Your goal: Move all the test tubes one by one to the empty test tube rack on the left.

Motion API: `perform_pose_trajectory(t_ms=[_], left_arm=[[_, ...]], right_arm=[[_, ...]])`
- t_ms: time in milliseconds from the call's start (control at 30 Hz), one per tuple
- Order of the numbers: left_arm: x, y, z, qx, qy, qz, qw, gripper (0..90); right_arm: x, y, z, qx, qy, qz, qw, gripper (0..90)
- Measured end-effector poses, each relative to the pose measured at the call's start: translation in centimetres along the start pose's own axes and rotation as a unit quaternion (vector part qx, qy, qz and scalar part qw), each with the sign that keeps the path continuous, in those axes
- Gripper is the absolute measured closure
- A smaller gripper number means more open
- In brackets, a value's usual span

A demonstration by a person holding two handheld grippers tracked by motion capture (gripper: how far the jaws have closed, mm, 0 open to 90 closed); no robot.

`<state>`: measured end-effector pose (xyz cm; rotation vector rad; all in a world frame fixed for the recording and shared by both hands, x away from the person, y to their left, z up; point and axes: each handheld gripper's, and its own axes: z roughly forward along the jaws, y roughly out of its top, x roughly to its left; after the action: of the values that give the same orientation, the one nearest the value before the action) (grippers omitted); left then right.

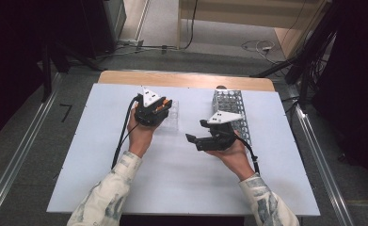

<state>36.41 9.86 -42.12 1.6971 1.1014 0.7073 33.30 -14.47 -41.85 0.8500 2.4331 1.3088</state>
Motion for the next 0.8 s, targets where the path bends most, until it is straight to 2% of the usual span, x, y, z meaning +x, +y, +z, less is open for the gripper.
perform_pose_trajectory(t_ms=[167, 433, 667, 800], left_arm=[[-0.1, 0.0, 0.0, -0.001, -0.002, 0.000, 1.0000, 68.6], [-0.2, 0.2, -0.4, -0.007, -0.010, -0.002, 0.9999, 57.9], [-0.5, 0.5, -1.3, -0.004, -0.009, -0.012, 0.9999, 32.5], [-0.6, 0.7, -2.2, -0.008, -0.012, -0.015, 0.9998, 25.1]], right_arm=[[0.0, 0.0, 0.0, 0.002, 0.000, 0.002, 1.0000, 21.7], [-0.1, 0.0, 0.0, -0.001, 0.000, 0.001, 1.0000, 21.6], [-0.2, 0.0, -0.2, -0.005, -0.003, 0.002, 1.0000, 21.7], [-0.3, 0.0, -0.2, -0.007, -0.007, 0.003, 0.9999, 21.6]])
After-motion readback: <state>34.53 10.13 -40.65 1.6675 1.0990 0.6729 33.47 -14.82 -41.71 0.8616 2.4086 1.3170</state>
